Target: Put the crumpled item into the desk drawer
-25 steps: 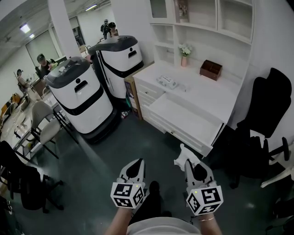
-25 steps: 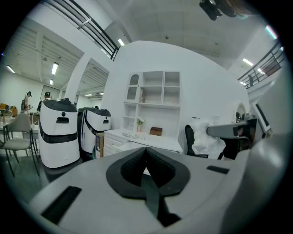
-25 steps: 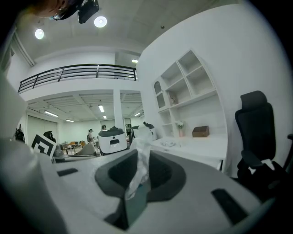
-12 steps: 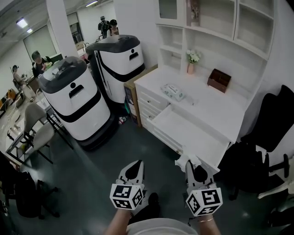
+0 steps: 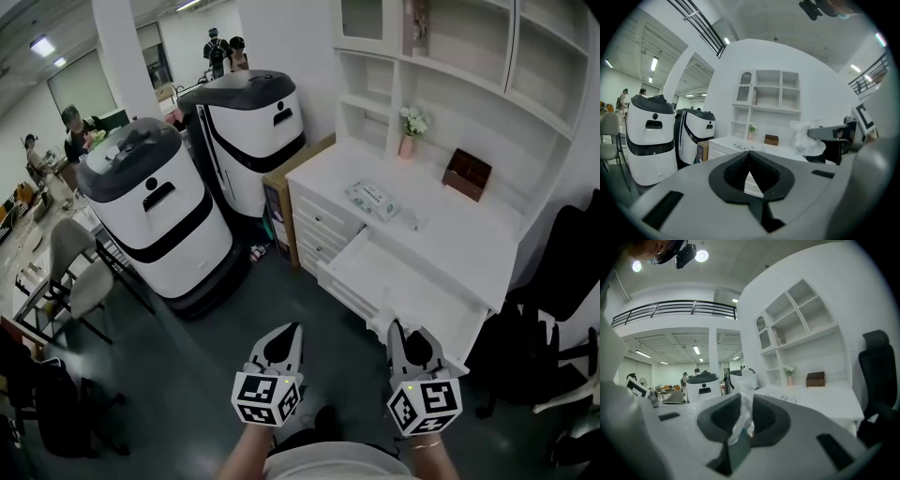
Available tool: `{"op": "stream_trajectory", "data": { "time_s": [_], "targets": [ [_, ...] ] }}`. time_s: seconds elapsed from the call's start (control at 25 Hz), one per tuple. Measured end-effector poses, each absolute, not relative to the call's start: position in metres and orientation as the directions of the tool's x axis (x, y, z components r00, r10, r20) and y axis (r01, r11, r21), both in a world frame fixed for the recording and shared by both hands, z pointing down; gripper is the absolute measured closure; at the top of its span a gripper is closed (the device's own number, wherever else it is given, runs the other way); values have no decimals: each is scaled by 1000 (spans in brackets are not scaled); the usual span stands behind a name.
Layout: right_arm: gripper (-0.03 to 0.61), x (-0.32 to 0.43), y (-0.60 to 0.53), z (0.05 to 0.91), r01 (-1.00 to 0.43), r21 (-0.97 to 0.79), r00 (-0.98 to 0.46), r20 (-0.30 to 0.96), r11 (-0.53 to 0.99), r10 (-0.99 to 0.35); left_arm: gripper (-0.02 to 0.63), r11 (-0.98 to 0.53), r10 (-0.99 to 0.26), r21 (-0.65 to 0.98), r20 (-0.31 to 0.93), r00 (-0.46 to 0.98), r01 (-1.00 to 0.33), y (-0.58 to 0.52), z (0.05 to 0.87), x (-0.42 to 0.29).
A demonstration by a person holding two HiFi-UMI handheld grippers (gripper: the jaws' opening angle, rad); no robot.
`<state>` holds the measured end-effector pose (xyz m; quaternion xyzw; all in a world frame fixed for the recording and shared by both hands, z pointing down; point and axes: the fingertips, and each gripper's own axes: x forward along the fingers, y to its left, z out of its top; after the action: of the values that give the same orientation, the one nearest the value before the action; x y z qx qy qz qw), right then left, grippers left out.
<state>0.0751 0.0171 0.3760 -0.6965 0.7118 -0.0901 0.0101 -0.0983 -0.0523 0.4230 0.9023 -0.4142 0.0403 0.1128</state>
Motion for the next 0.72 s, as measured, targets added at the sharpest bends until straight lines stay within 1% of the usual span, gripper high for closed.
{"op": "stream_trajectory", "data": {
  "time_s": [0.28,0.72],
  "targets": [
    [526,63,-12,370,-990,-136,-38,99,24,-994,620,-627,-741,173,170,650,-760,-79,423,-111],
    [526,77,-48,367,-991,-134,-23,77,13,-997,620,-615,-746,175,185,639,-769,-117,428,-103]
  ]
}}
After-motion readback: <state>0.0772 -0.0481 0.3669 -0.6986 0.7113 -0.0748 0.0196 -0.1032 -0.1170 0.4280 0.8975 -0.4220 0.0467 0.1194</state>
